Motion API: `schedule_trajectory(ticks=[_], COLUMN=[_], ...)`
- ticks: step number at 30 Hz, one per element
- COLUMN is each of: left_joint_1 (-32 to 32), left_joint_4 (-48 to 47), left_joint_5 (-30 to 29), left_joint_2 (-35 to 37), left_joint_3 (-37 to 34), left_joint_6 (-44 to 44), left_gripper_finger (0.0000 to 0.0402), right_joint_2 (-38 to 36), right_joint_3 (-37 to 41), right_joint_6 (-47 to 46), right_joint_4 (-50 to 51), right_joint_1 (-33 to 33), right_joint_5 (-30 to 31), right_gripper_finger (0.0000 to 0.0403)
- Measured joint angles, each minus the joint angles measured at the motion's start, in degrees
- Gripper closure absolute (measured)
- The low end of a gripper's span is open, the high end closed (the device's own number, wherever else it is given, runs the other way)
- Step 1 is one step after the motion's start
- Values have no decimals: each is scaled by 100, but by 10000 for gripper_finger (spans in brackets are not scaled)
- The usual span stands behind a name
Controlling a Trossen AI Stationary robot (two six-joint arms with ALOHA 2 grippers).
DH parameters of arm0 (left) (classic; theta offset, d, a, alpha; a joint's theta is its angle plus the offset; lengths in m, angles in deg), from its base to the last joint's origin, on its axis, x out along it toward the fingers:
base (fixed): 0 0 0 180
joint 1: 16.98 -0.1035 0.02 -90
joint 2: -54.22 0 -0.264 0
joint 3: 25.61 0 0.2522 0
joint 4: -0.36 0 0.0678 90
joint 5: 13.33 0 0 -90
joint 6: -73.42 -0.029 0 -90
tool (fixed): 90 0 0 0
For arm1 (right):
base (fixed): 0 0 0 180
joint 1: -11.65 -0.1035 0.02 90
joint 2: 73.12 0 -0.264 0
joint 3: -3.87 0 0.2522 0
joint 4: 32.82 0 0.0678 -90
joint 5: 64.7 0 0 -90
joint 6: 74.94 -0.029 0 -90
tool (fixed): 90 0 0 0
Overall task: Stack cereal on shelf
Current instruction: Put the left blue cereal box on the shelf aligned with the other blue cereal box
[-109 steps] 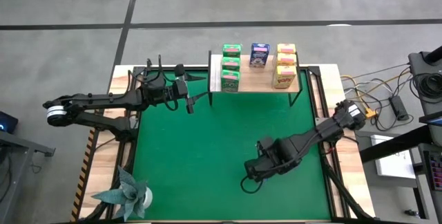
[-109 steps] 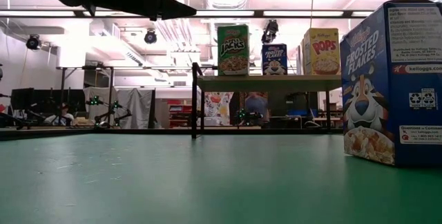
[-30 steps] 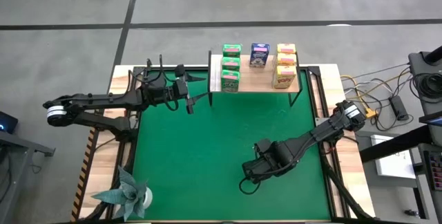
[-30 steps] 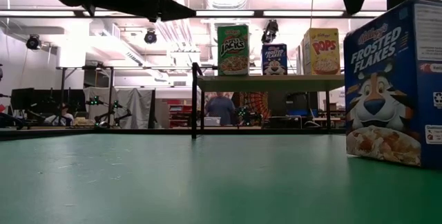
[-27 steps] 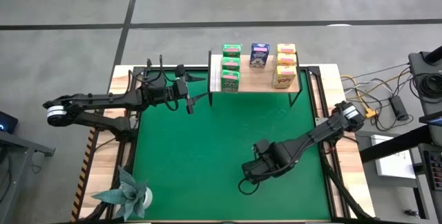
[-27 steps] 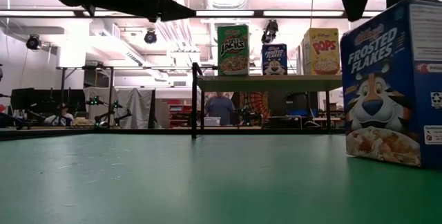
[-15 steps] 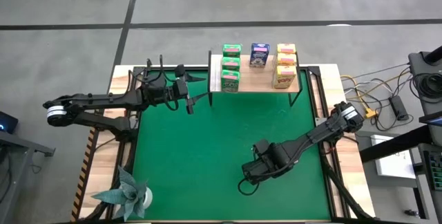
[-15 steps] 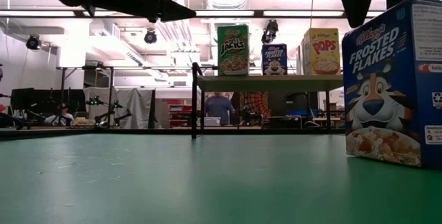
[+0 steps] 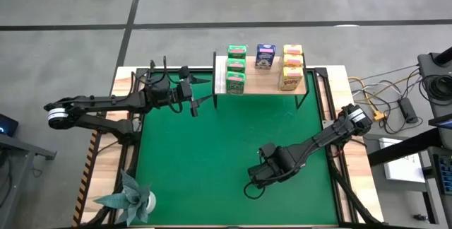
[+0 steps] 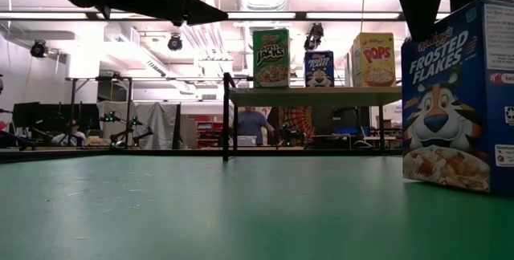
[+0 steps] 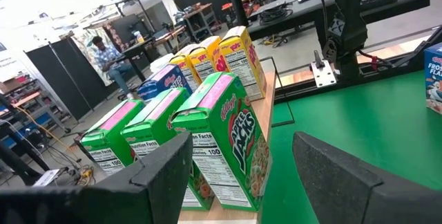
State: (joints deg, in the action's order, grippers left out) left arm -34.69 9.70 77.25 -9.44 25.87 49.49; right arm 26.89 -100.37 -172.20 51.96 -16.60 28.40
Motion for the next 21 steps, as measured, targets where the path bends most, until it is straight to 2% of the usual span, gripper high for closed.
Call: schedule_trajectory(ticks=[10, 16, 21], left_joint_1=[0, 5, 43], left_joint_4=[0, -35, -187], left_joint_5=[2, 1, 246], left_joint_2=[0, 16, 378], left_joint_3=[0, 0, -4], left_joint_6=[1, 5, 46], left_gripper_finger=[168, 168, 168], right_joint_2=[0, 0, -5], right_joint_3=[0, 0, -14], right_joint_6=[39, 67, 323], right_joint_4=[-29, -48, -49], right_joint_1=[0, 0, 19], right_joint_5=[7, 7, 3], right_gripper_finger=[215, 219, 220])
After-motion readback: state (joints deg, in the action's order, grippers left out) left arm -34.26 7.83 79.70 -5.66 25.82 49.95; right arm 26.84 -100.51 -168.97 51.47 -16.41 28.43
